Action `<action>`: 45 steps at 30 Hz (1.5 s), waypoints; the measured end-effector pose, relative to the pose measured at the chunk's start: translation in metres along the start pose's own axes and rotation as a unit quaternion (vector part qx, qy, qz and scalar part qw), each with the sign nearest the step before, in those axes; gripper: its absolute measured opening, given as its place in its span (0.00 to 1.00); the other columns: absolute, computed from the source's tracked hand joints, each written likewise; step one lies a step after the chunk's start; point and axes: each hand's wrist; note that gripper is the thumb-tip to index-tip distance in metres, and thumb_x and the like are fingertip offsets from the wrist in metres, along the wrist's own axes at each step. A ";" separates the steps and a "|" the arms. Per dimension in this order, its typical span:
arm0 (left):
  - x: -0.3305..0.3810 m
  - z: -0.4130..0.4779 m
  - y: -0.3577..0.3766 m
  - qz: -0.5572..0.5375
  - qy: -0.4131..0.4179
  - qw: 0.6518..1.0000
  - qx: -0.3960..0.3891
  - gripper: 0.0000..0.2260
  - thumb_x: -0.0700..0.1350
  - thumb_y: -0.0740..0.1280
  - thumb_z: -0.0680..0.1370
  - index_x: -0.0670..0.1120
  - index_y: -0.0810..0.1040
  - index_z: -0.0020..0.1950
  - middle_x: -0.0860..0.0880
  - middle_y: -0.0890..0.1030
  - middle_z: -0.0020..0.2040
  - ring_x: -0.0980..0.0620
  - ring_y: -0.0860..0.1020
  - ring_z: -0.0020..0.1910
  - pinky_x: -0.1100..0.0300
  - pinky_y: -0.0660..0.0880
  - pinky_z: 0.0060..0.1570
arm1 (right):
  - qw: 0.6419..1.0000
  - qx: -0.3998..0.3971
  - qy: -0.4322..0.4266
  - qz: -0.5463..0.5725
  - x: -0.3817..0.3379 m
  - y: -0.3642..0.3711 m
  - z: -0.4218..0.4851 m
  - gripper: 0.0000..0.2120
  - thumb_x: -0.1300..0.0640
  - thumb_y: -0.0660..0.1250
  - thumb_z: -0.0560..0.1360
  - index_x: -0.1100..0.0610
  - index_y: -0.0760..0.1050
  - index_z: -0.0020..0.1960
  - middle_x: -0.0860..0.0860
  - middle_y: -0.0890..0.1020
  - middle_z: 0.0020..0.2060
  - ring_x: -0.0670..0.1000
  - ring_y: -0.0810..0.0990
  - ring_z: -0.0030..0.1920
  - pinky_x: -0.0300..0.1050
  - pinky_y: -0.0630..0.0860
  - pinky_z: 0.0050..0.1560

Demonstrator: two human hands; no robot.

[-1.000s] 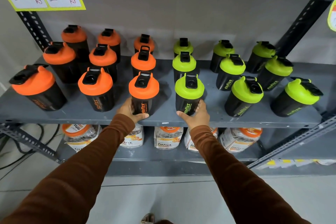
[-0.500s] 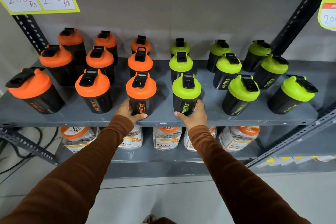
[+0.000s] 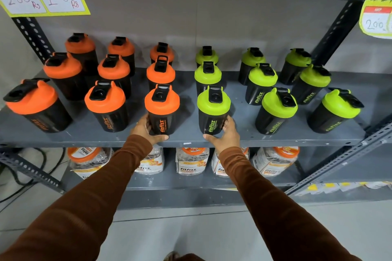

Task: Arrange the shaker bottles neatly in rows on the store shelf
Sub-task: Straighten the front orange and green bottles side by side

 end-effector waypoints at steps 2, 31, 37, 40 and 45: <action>0.002 0.000 0.002 0.012 0.000 1.000 0.002 0.37 0.34 0.77 0.61 0.40 0.64 0.67 0.41 0.72 0.66 0.42 0.71 0.64 0.46 0.67 0.66 | 1.000 0.001 0.003 -0.010 0.000 0.001 0.001 0.42 0.61 0.78 0.63 0.59 0.60 0.70 0.58 0.72 0.67 0.58 0.70 0.68 0.57 0.68 0.69; -0.007 0.006 0.004 0.060 -0.024 0.997 0.047 0.33 0.41 0.78 0.61 0.40 0.68 0.62 0.39 0.76 0.62 0.39 0.74 0.61 0.42 0.70 0.63 | 0.996 0.042 0.007 -0.079 -0.010 0.010 0.000 0.35 0.52 0.78 0.62 0.64 0.68 0.62 0.61 0.76 0.59 0.61 0.72 0.62 0.53 0.72 0.65; -0.006 0.007 0.005 0.068 -0.015 0.997 0.046 0.33 0.41 0.78 0.62 0.40 0.68 0.63 0.39 0.75 0.64 0.39 0.73 0.62 0.43 0.69 0.64 | 0.996 0.042 0.004 -0.080 -0.009 0.008 -0.002 0.32 0.52 0.77 0.63 0.62 0.68 0.61 0.59 0.77 0.59 0.60 0.73 0.62 0.51 0.72 0.63; -0.006 0.008 0.005 0.067 -0.010 0.996 0.049 0.33 0.41 0.78 0.62 0.40 0.68 0.63 0.40 0.75 0.64 0.39 0.73 0.62 0.42 0.69 0.63 | 0.996 0.041 0.003 -0.077 -0.009 0.008 -0.001 0.32 0.53 0.77 0.63 0.62 0.68 0.62 0.59 0.77 0.59 0.60 0.72 0.62 0.51 0.71 0.63; -0.009 0.008 0.004 0.065 -0.008 0.997 0.048 0.33 0.42 0.78 0.62 0.41 0.68 0.63 0.40 0.75 0.63 0.39 0.73 0.62 0.42 0.69 0.63 | 0.996 0.033 0.010 -0.078 -0.008 0.008 -0.001 0.35 0.52 0.78 0.62 0.62 0.67 0.63 0.59 0.76 0.60 0.60 0.72 0.63 0.52 0.72 0.65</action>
Point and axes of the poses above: each hand's wrist, its own z-axis towards the middle knuckle, its own y-axis out of the palm, x = y × z
